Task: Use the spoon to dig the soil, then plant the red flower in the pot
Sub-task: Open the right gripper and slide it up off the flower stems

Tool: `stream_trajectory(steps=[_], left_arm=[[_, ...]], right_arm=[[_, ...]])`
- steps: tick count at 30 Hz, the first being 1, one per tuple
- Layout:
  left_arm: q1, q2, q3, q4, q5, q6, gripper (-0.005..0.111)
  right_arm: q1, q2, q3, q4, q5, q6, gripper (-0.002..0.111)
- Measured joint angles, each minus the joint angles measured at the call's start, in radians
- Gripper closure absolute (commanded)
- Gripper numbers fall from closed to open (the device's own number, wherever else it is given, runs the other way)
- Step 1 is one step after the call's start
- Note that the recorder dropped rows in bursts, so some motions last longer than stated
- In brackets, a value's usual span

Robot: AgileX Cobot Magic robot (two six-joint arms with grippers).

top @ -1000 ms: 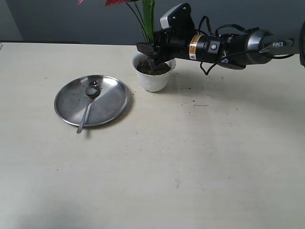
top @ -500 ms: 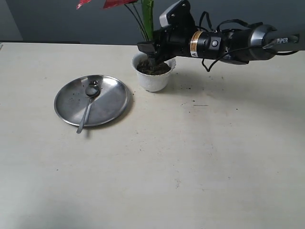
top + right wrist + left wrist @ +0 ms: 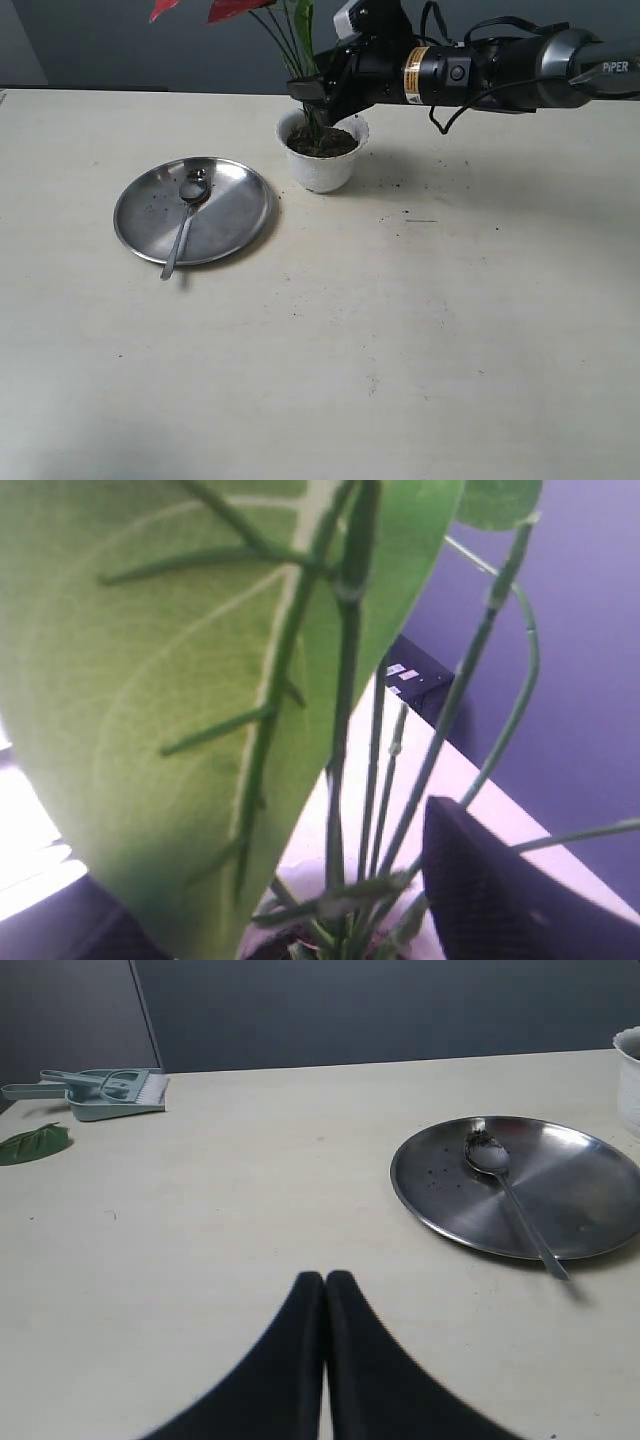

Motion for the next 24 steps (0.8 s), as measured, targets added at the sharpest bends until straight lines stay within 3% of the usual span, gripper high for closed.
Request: stream_trajectory(steps=[10,24], left_arm=[[0.000,0.000,0.000,0.000,0.000,0.000,0.106],[0.000,0.000,0.000,0.000,0.000,0.000,0.106]], right_arm=[[0.000,-0.009,0.000,-0.017,0.030,0.064,0.046],[0.000,-0.062,0.000,-0.295,0.074,0.300,0.046]])
